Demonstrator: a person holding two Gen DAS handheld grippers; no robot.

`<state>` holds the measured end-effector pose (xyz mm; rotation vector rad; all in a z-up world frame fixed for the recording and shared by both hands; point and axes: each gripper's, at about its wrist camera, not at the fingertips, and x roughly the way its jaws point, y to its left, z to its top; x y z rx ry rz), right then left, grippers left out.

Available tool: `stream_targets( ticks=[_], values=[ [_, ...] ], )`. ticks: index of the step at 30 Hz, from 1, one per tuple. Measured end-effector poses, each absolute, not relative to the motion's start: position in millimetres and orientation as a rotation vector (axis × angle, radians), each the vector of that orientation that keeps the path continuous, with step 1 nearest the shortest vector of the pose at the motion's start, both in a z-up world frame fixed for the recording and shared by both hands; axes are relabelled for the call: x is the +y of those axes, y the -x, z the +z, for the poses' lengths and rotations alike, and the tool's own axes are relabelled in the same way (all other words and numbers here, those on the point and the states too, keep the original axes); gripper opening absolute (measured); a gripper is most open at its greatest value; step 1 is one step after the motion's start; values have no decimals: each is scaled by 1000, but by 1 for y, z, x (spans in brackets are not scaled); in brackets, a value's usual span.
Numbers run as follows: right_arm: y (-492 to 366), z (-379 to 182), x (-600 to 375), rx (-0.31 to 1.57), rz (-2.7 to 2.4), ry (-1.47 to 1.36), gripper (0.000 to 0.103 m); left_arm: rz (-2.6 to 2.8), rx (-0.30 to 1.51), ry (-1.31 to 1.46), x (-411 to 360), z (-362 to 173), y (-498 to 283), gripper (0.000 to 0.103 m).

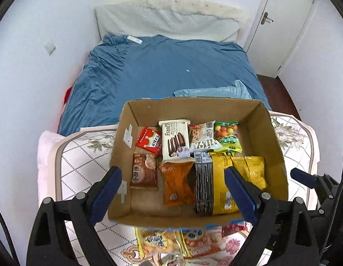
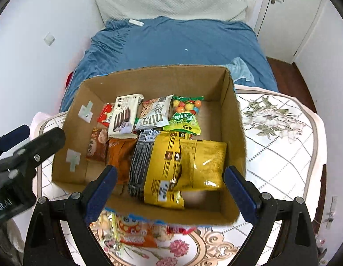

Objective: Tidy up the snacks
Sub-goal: 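Withdraw both tools from the box toward the remaining snacks, then grasp the orange panda bag with the right tool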

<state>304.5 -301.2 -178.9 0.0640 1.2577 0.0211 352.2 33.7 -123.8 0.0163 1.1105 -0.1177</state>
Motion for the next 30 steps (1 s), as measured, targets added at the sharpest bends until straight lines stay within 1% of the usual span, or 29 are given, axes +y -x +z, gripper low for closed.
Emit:
stream_targets(
  ticks=[6,9,11,14,18,23,30],
  values=[
    [-273,-163,-301,1251,46,-90,99,-110,1077,14,41,-107,-317,95],
    [-254,-166,-301,1268,71,-109,99,-88,1063,34,50,-104,-296,95],
    [-238,-175,-301,1297,87,-121,99,-71,1075,48,57,-111,-282,95],
    [-221,-199,-297,1357,112,-141,99,-55,1121,69,65,-131,-265,95],
    [-208,-243,-288,1446,144,-183,99,-18,1217,95,76,-176,-242,95],
    [-204,-288,-268,1504,163,-174,99,59,1324,133,95,-232,-221,95],
    [-211,-341,-234,1581,177,-120,98,114,1393,169,115,-266,-202,95]
  ],
)
